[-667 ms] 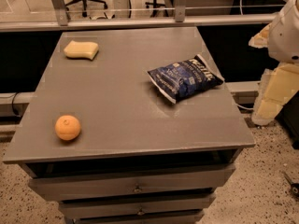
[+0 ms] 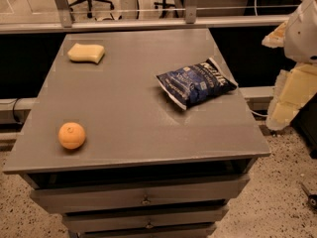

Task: Move sponge near blue chip bag

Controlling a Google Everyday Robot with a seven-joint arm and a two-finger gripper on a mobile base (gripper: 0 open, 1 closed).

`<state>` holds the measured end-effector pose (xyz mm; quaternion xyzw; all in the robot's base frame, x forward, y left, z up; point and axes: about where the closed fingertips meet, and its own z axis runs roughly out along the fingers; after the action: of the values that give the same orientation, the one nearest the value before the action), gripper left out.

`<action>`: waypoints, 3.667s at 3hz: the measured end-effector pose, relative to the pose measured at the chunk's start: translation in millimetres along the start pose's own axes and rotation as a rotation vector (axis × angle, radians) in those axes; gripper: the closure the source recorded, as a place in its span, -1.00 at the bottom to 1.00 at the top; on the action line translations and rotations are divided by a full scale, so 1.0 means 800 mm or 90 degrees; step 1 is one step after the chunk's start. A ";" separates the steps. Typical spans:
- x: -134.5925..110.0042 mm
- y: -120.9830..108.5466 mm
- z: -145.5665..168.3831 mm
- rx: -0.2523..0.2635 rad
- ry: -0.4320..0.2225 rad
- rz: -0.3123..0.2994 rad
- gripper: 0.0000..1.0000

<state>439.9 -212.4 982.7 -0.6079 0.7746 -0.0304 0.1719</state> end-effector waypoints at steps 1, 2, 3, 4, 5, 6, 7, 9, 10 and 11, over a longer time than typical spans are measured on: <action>-0.055 -0.021 0.023 0.019 -0.058 -0.014 -1.00; -0.149 -0.054 0.061 0.039 -0.135 -0.031 -1.00; -0.213 -0.075 0.074 0.046 -0.196 -0.035 -1.00; -0.213 -0.075 0.074 0.046 -0.196 -0.035 -1.00; -0.232 -0.084 0.083 0.050 -0.225 -0.028 -1.00; -0.280 -0.105 0.111 0.050 -0.269 -0.021 -1.00; -0.353 -0.136 0.163 0.044 -0.321 -0.011 -1.00; -0.476 -0.190 0.250 0.031 -0.402 0.056 -1.00; -0.508 -0.206 0.271 0.028 -0.420 0.087 -1.00; -0.532 -0.223 0.301 0.026 -0.422 0.108 -1.00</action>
Offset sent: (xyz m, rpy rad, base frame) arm 0.1127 0.1503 -0.0147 0.2205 -0.1697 0.1156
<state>764.8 185.2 900.1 -0.5143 0.7237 0.1674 0.4285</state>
